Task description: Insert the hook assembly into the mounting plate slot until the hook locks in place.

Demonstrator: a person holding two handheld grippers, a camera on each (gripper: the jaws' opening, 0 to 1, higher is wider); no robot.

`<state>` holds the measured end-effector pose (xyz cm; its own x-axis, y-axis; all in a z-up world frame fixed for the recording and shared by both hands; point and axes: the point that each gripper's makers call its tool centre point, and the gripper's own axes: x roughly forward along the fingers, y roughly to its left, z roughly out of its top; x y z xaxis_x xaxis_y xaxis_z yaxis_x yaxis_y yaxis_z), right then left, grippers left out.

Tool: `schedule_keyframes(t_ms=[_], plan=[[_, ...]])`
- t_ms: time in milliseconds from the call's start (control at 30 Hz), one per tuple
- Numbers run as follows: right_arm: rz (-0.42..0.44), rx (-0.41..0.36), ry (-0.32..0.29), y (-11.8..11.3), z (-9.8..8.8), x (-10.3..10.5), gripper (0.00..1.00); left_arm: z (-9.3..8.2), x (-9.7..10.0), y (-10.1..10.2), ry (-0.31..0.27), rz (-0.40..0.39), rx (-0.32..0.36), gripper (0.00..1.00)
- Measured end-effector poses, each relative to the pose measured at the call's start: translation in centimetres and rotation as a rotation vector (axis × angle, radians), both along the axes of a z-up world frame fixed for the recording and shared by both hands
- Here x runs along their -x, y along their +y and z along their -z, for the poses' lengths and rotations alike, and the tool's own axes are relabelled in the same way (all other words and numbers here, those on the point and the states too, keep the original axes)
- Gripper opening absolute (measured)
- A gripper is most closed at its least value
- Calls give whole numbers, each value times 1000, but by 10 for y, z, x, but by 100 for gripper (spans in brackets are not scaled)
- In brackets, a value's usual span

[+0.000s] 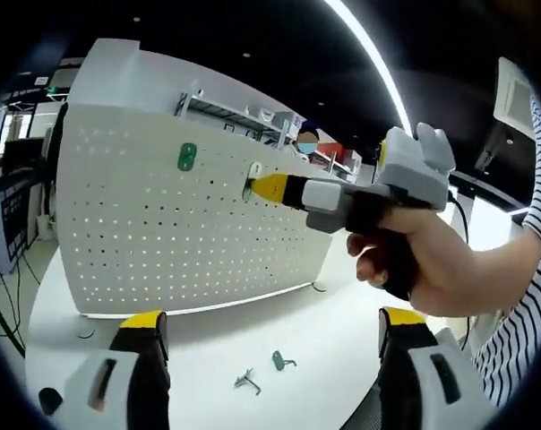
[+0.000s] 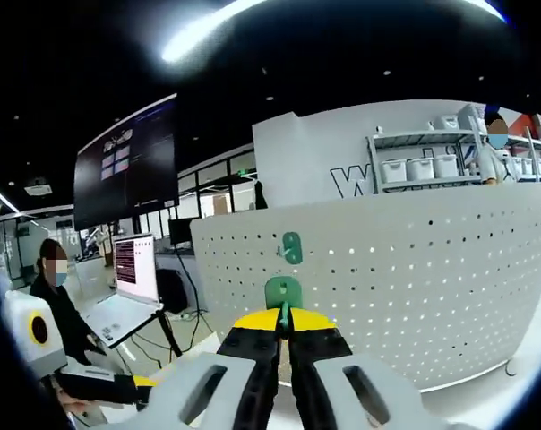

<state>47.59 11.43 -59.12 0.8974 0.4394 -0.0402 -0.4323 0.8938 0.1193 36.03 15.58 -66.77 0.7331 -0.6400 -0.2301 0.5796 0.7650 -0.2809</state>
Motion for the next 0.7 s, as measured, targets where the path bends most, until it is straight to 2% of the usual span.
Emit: schedule_keyframes(t_ms=[33, 100, 267, 467, 700], plan=[[5, 1, -2, 0, 0, -3, 0, 0, 0, 1, 0, -1, -3, 100], [43, 43, -45, -7, -5, -16, 0, 1, 0, 3, 1, -3, -8, 100], [101, 43, -66, -14, -14, -43, 0, 7, 0, 5, 14, -1, -28, 100], [157, 57, -75, -24, -17, -69, 0, 10, -1, 5, 15, 13, -36, 97], [198, 34, -66, -27, -20, -85, 0, 15, -2, 4, 27, 11, -36, 97]])
